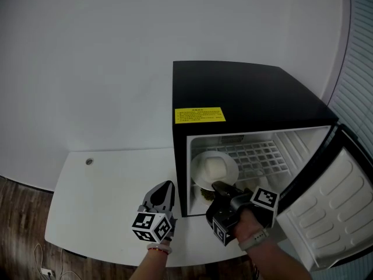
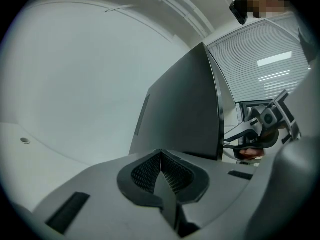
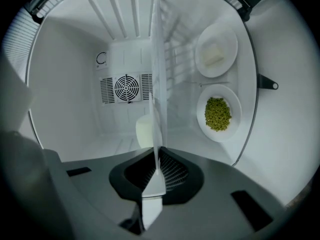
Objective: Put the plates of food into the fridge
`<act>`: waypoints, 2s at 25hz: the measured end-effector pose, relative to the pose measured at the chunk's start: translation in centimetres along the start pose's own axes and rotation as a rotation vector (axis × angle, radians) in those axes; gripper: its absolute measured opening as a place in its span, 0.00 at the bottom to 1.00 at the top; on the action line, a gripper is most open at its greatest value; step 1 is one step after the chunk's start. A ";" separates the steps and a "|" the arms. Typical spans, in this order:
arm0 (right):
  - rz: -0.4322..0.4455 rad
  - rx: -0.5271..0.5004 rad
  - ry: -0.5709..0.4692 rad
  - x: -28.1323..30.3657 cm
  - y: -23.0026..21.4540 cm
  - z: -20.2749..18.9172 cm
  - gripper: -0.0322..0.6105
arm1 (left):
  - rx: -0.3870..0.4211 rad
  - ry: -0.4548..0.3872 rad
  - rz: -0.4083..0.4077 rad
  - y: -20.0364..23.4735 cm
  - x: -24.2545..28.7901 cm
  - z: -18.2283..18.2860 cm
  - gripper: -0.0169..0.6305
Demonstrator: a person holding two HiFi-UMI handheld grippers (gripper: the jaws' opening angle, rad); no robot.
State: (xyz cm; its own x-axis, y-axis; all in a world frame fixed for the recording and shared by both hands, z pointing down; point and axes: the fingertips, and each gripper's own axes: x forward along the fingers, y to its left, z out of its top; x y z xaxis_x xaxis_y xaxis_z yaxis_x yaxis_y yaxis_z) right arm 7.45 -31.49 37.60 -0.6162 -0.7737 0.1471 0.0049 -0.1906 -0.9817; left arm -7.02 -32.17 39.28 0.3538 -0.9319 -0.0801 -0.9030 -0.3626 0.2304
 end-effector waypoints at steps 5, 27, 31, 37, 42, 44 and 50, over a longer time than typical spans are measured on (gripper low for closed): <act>0.002 0.011 0.010 0.4 0.1 0.2 0.07 | 0.000 -0.004 0.002 0.0 0.0 0.0 0.04; 0.061 -0.206 0.049 -0.2 0.3 -1.0 0.24 | 0.001 0.004 -0.001 -0.6 -0.9 -0.6 0.04; 0.051 -0.289 0.068 -0.8 0.0 -1.6 0.24 | -0.003 0.006 -0.001 -0.8 -1.2 -0.9 0.04; -0.007 -0.383 0.070 -1.6 -1.5 -2.2 0.24 | -0.004 0.008 -0.005 -1.0 -1.8 -1.0 0.04; -0.033 -0.483 0.086 -2.3 -2.6 -3.0 0.24 | 0.000 0.009 -0.011 -1.3 -2.7 -0.9 0.04; -0.050 -0.518 0.105 -2.5 -3.2 -3.6 0.20 | 0.004 0.010 -0.012 -1.3 -3.1 -0.9 0.04; -0.076 -0.686 0.147 -3.7 -4.6 -5.5 0.06 | 0.011 0.019 -0.033 -2.3 -5.1 -1.1 0.04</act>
State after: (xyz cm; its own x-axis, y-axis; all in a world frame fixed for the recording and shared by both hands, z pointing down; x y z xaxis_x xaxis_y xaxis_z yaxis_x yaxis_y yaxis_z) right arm 5.34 -24.40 40.87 -0.6957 -0.6742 0.2478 -0.5098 0.2204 -0.8316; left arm -6.47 -26.62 40.18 0.3881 -0.9190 -0.0686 -0.8933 -0.3935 0.2171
